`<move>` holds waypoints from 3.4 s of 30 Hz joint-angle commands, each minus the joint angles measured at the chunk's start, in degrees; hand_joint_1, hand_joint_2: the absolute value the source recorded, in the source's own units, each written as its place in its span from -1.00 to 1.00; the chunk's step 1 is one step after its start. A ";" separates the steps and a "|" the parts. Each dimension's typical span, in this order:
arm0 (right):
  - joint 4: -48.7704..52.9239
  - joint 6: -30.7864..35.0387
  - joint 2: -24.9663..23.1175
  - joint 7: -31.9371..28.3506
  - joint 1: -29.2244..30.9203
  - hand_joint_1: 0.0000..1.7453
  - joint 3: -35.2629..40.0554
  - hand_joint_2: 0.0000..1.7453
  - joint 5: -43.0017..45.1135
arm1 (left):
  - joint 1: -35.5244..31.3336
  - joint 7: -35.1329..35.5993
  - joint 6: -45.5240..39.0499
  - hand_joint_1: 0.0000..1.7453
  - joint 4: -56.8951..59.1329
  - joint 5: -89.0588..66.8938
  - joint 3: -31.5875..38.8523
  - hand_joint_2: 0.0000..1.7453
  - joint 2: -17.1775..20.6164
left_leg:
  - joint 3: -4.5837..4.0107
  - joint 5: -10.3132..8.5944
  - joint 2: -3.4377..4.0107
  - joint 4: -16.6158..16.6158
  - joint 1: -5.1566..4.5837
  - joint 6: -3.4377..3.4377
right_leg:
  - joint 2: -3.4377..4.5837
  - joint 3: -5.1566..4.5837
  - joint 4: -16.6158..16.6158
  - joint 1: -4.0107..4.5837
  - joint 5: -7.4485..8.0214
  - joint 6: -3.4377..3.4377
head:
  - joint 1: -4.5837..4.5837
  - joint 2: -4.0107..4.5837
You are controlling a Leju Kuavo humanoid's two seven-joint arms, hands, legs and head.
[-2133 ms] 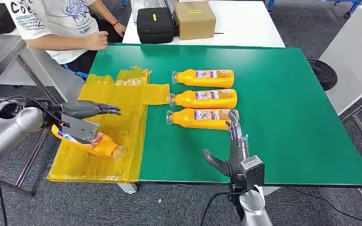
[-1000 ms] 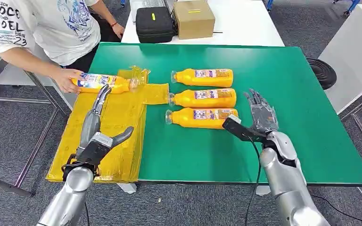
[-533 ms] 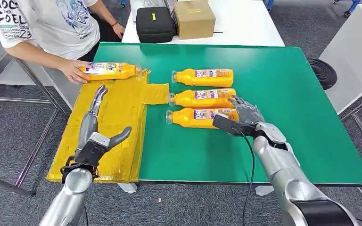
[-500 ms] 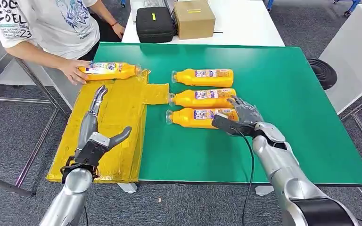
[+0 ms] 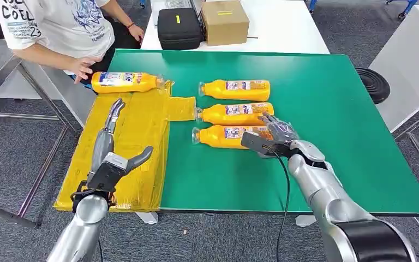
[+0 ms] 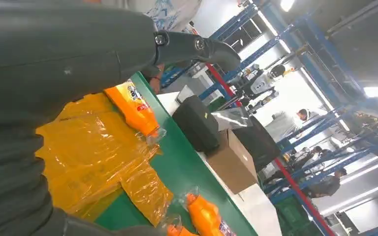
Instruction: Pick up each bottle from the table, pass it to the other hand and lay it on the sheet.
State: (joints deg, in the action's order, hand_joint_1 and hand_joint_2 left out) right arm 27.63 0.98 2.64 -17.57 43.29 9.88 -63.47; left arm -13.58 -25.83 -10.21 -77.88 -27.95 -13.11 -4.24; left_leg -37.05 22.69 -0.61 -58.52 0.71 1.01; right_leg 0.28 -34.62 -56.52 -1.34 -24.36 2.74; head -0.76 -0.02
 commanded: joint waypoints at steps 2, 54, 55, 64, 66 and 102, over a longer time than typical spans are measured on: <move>-8.83 -1.22 -2.07 0.52 5.12 -1.00 3.07 1.00 0.18 | -2.65 0.33 -0.38 -1.00 5.11 0.17 1.33 1.00 -0.19 | 0.30 0.11 0.15 0.01 -0.01 -0.02 | 0.05 0.26 0.01 0.04 -0.09 -0.20 | 0.00 0.00; -10.92 -6.18 0.75 1.07 2.47 1.00 0.72 1.00 5.02 | -4.07 0.25 -0.01 -1.00 8.19 2.63 1.29 1.00 0.19 | 0.18 0.02 -0.04 0.03 0.02 -0.02 | -0.09 0.17 0.06 0.04 -0.04 -0.10 | 0.02 0.00; -10.51 -5.35 0.70 0.16 2.33 1.00 0.50 1.00 5.33 | -4.02 0.27 -0.05 -1.00 8.12 2.72 1.38 1.00 0.21 | 0.26 0.05 -0.03 0.04 0.02 -0.02 | -0.10 0.25 0.08 0.05 -0.07 -0.13 | 0.02 0.00; 5.03 8.85 -4.60 -18.55 -4.72 1.00 -4.66 1.00 18.98 | -0.34 -0.82 1.63 -1.00 5.48 14.47 5.47 1.00 0.45 | 0.29 0.16 0.34 0.06 0.03 -0.05 | 0.27 0.23 0.05 0.06 -0.06 -0.18 | 0.02 0.00; 4.99 8.79 -4.37 -18.55 -4.79 1.00 -4.65 1.00 18.98 | -0.43 -0.82 1.64 -1.00 5.47 14.47 5.40 1.00 0.38 | 0.14 0.06 0.15 0.03 0.02 -0.04 | 0.11 0.06 0.01 0.04 -0.05 -0.11 | 0.00 0.00; 18.21 9.22 -13.36 -22.43 -18.73 1.00 11.77 1.00 41.15 | -3.66 13.64 38.14 -1.00 18.42 56.18 -3.16 -1.00 -1.58 | -0.04 0.07 0.07 0.03 0.07 -0.06 | 0.00 -0.12 0.01 0.06 -0.08 -0.12 | 0.02 0.00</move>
State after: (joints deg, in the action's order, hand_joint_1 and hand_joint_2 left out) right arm 47.80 11.19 -10.16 -39.93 22.85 14.06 -23.49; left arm -13.35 -13.53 26.25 -66.71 26.52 -11.78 -5.59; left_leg -37.22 22.70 -0.54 -58.51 0.78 0.95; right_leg 0.33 -34.88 -56.53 -1.29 -24.38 2.70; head -0.74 -0.02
